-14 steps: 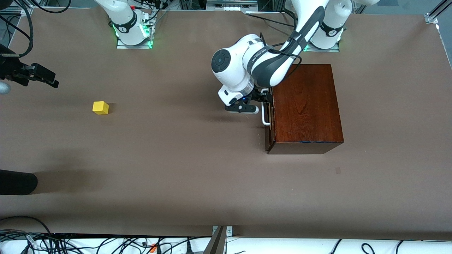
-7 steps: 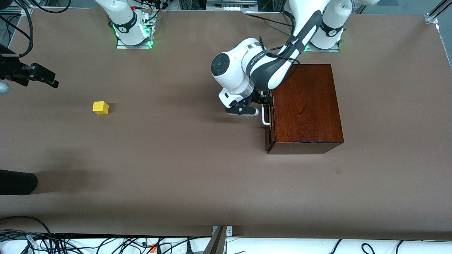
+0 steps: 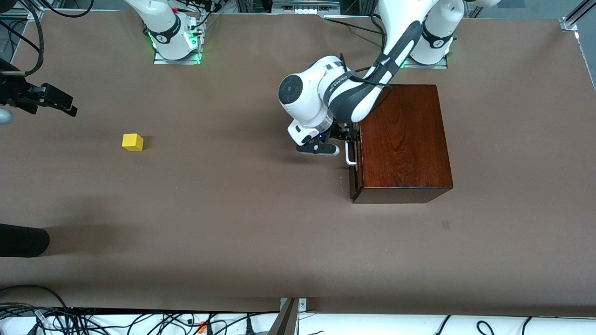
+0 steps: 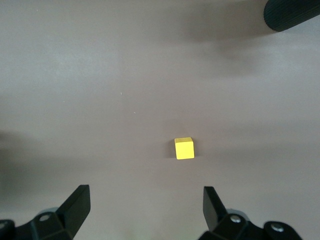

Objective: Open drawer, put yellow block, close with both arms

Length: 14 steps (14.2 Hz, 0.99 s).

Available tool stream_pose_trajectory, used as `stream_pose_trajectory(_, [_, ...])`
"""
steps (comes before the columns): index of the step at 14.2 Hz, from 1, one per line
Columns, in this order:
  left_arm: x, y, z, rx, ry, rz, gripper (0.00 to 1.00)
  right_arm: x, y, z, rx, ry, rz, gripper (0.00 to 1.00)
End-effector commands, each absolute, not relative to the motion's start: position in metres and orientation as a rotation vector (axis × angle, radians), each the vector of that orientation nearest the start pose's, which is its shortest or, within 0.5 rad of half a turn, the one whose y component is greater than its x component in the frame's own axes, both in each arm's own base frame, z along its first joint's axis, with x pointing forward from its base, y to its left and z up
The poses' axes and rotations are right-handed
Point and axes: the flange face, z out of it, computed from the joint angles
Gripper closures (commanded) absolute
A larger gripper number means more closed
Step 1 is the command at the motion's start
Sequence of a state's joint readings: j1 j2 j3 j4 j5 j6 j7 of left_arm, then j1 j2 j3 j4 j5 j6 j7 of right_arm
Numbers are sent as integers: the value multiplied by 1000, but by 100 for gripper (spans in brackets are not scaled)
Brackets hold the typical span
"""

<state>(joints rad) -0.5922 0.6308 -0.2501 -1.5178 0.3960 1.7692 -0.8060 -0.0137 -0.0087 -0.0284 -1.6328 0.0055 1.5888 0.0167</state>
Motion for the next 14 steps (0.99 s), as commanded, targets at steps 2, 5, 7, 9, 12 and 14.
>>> stream_pose_trajectory(2, [483,-463,277,-2731,216,57,0,553,-25,608,-3136,104,41,0])
stream_pose_trajectory(5, [484,-469,282,-2766,197,34,0,553,-25,608,-3138,104,43,0])
stream_pose_trajectory(7, [485,-475,286,-2817,173,38,0,553,-25,608,-3138,104,41,0])
stream_pose_trajectory(9, [485,-480,288,-2865,158,41,0,553,-25,608,-3138,104,41,0])
stream_pose_trajectory(12, [488,-487,292,-2915,143,7,0,553,-25,608,-3138,104,39,0])
stream_pose_trajectory(14, [487,-493,293,-2968,99,4,0,554,-25,607,-3136,106,38,0])
